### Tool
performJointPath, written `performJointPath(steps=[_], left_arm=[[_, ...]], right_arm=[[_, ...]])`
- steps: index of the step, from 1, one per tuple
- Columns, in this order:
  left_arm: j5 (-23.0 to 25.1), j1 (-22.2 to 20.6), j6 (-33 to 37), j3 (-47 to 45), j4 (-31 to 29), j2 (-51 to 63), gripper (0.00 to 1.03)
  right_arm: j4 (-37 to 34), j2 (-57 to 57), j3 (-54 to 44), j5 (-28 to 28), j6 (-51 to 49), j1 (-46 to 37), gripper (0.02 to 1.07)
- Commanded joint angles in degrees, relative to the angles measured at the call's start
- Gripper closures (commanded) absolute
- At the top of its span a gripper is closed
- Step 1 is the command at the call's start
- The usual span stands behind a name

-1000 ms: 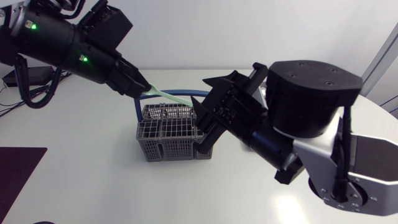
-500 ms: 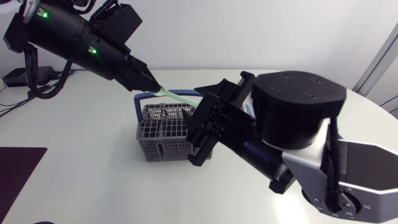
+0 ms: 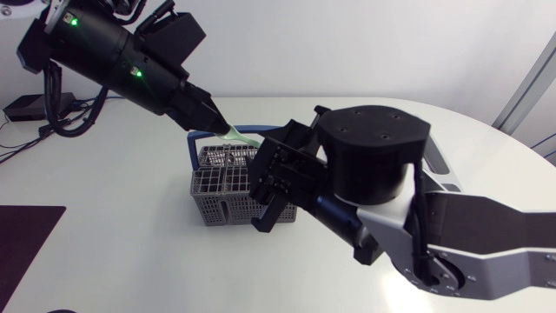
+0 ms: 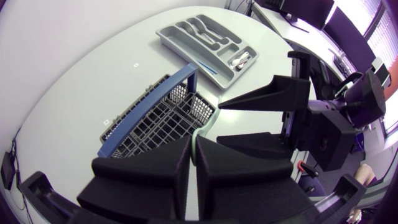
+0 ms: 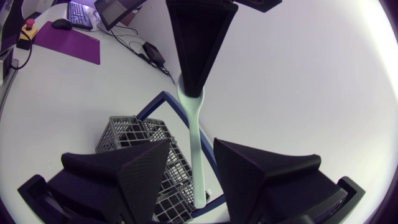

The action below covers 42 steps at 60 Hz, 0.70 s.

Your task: Unload the cutlery basket into the drawer organizer.

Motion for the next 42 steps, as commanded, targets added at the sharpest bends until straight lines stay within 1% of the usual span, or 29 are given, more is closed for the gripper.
performJointPath(steps=[1, 3, 7, 10, 20, 23, 42], left_arm=[[0.9, -0.7, 0.0, 0.9, -1.0, 0.7, 1.0], [1.0, -0.8, 0.1, 0.7, -1.0, 0.6, 1.0], [1.0, -1.0, 0.3, 0.3, -1.0, 0.6, 1.0], [1.1, -1.0, 0.3, 0.2, -0.9, 0.6, 1.0], [1.1, -0.8, 0.5, 0.2, -0.9, 0.7, 1.0], [1.1, -0.8, 0.7, 0.0, -0.9, 0.6, 1.0], [1.1, -1.0, 0.8, -1.4, -0.6, 0.6, 1.0]], right_arm=[[0.8, 1.5, 1.7, 0.5, -1.0, 0.4, 0.57], [0.8, 1.7, 2.0, 0.4, -1.0, 0.4, 0.57], [1.0, 2.3, 2.2, 0.4, -1.0, 0.4, 0.63], [1.3, 2.6, 2.3, 0.4, -1.0, 0.4, 0.63], [1.2, 2.8, 2.6, 0.4, -1.3, 0.4, 0.83], [1.1, 2.8, 2.7, 0.5, -1.3, 0.4, 0.86], [0.6, 3.3, 3.1, 0.4, -1.1, 0.4, 0.92]])
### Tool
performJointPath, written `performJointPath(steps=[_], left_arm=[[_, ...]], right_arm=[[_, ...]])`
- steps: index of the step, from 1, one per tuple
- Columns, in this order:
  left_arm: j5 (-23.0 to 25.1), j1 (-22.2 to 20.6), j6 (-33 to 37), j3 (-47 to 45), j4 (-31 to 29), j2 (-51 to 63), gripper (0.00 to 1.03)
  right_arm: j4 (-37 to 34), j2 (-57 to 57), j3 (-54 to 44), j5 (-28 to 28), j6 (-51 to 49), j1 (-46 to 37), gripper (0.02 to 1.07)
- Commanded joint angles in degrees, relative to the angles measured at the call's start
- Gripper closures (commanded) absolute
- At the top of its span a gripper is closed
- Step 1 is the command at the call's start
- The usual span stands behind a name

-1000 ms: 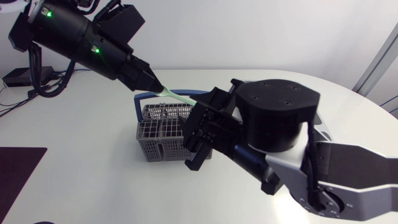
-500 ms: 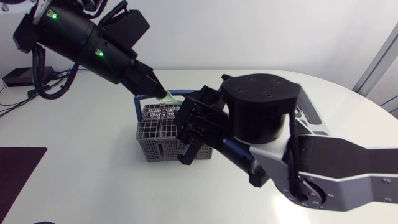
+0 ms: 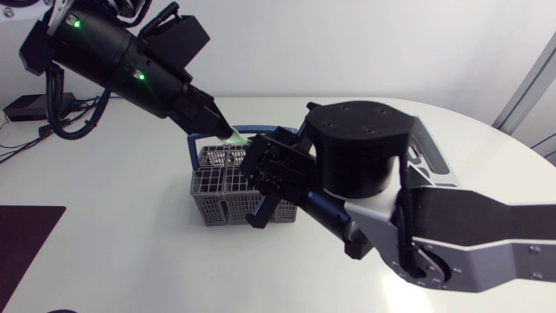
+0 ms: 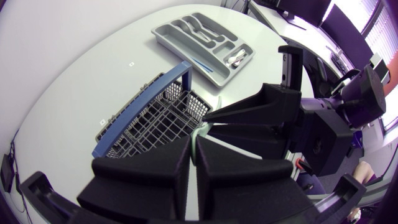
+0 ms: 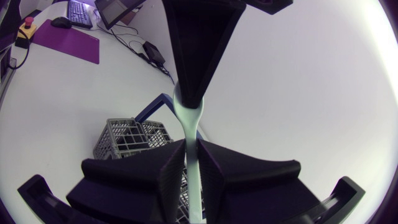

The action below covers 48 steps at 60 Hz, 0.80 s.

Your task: Unload the cutlery basket into the drawer organizer.

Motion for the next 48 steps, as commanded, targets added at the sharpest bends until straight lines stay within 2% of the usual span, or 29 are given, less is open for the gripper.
performJointPath(steps=[1, 21, 24, 28, 31, 38, 42, 48], left_arm=[[0.7, -0.2, 0.6, -1.2, -0.2, 0.7, 1.0], [0.7, -0.3, 0.5, -1.0, -0.2, 0.2, 1.0], [0.7, -0.3, 0.4, -0.9, -0.2, 0.1, 0.97], [0.8, -0.1, 0.2, -0.7, -0.1, -0.1, 0.8], [0.9, 0.0, -0.1, -0.5, 0.0, -0.4, 0.59], [1.0, 0.6, -0.8, 0.2, 0.0, -1.1, 0.17], [1.2, 1.4, -1.1, 0.8, 0.3, -1.8, 0.06], [1.2, 2.4, -1.9, 0.8, 2.0, -2.8, 0.05]], right_arm=[[0.2, 1.1, 1.4, 0.2, -0.3, 0.4, 0.93], [-0.4, 0.6, 0.7, 0.2, -0.3, 0.4, 0.94], [-0.5, 0.5, 0.7, 0.2, -0.3, 0.4, 0.94], [-0.5, 0.3, 0.6, 0.2, -0.3, 0.4, 0.94], [-0.6, 0.3, 0.5, 0.2, -0.3, 0.4, 0.94], [-0.9, -0.3, 0.0, 0.2, -0.1, 0.4, 0.94], [-1.1, -0.6, -0.5, 0.2, 0.1, 0.5, 0.94], [-1.4, -1.4, -1.2, 0.2, 0.1, 0.4, 0.94]])
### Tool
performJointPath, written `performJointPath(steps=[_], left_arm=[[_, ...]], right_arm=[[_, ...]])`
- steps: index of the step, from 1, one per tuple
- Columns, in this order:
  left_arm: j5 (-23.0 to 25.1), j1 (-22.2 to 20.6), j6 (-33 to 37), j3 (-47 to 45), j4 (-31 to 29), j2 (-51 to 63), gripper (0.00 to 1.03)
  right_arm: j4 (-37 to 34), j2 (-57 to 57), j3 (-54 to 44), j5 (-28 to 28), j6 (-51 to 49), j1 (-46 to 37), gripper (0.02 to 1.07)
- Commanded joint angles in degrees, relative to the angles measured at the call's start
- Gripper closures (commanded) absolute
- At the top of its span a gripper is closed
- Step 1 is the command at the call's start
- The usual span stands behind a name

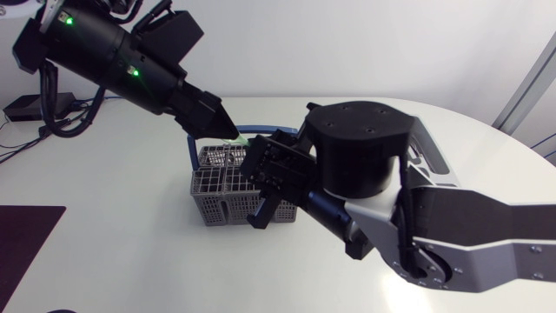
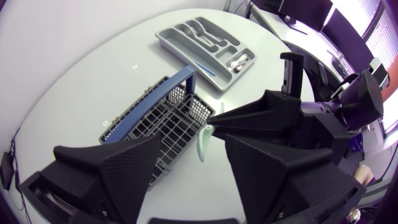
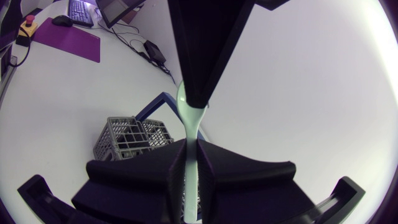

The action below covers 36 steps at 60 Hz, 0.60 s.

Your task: Unload the cutlery basket into the drawer organizer.

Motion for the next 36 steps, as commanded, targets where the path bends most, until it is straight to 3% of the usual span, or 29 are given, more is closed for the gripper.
performJointPath(steps=[1, 16, 25, 36], left_arm=[[0.7, 1.2, -1.8, 0.9, 1.2, -2.2, 0.05], [0.6, 5.6, -1.1, -1.6, 6.6, -6.3, 0.05], [0.5, 7.5, 0.1, -5.6, 10.7, -8.7, 0.05], [-0.4, 8.7, 0.7, -10.4, 15.4, -10.8, 0.05]], right_arm=[[-0.9, -1.4, -1.3, 0.2, 0.5, 0.4, 0.94], [-4.3, -7.3, -6.5, -3.0, -0.2, -2.9, 0.94], [-9.5, -13.9, -10.7, -10.6, -2.0, -11.2, 0.94], [-21.3, -21.3, -11.6, -26.9, -4.8, -28.1, 0.94]])
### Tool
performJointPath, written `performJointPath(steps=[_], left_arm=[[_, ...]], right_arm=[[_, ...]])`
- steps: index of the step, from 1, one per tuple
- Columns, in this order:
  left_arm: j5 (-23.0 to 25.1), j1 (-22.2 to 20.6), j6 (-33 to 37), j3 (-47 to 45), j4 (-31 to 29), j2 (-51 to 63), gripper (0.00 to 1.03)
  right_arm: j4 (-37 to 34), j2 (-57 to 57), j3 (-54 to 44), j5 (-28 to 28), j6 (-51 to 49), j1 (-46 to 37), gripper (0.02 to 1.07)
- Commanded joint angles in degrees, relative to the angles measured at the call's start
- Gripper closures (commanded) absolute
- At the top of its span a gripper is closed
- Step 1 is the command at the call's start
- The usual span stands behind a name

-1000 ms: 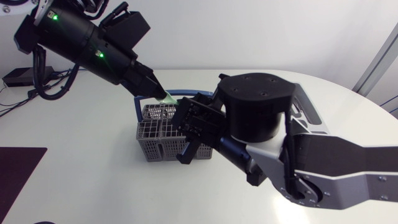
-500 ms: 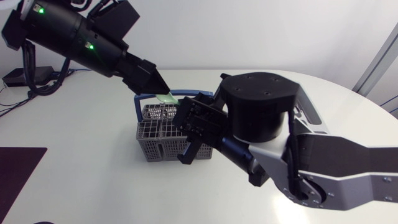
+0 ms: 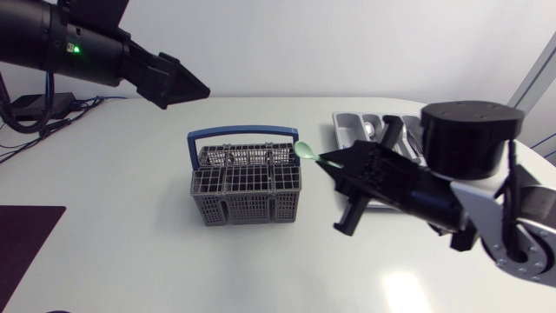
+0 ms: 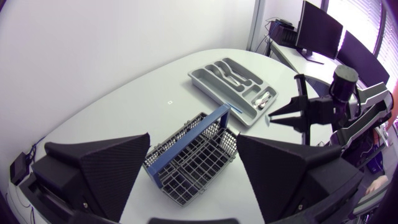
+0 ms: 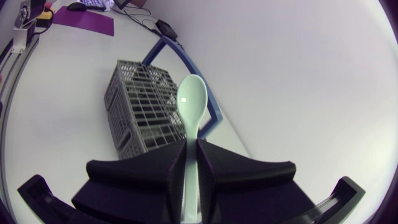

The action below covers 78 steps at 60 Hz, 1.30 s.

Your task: Unload the cutlery basket into the drawer organizer.

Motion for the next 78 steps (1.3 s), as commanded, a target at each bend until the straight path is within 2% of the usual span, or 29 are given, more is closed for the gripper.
performJointPath(steps=[1, 18, 24, 31, 56, 78], left_arm=[[-0.4, 0.8, 0.6, -3.4, 1.9, -1.6, 0.05], [-7.6, 0.6, 2.3, -11.5, 9.5, -4.9, 0.05], [-9.9, 0.8, 3.0, -15.5, 13.1, -7.0, 0.05], [-12.0, 1.6, 4.0, -19.5, 17.4, -9.1, 0.05], [-12.5, 7.8, 6.3, -28.0, 24.2, -14.0, 0.05], [-12.3, 10.6, 6.4, -33.7, 29.4, -16.9, 0.05]], right_arm=[[-4.3, -3.4, -1.2, -4.8, -3.2, -6.4, 0.94], [-16.2, -2.1, 0.0, -21.7, -18.6, -28.1, 0.94], [-19.2, 1.7, 2.1, -25.7, -24.8, -34.9, 0.94], [-21.9, 5.4, 3.8, -27.8, -30.7, -39.5, 0.94], [-25.1, 21.1, 11.1, -28.0, -44.5, -49.1, 0.94], [-25.7, 34.6, 17.0, -23.1, -51.5, -52.7, 0.94]])
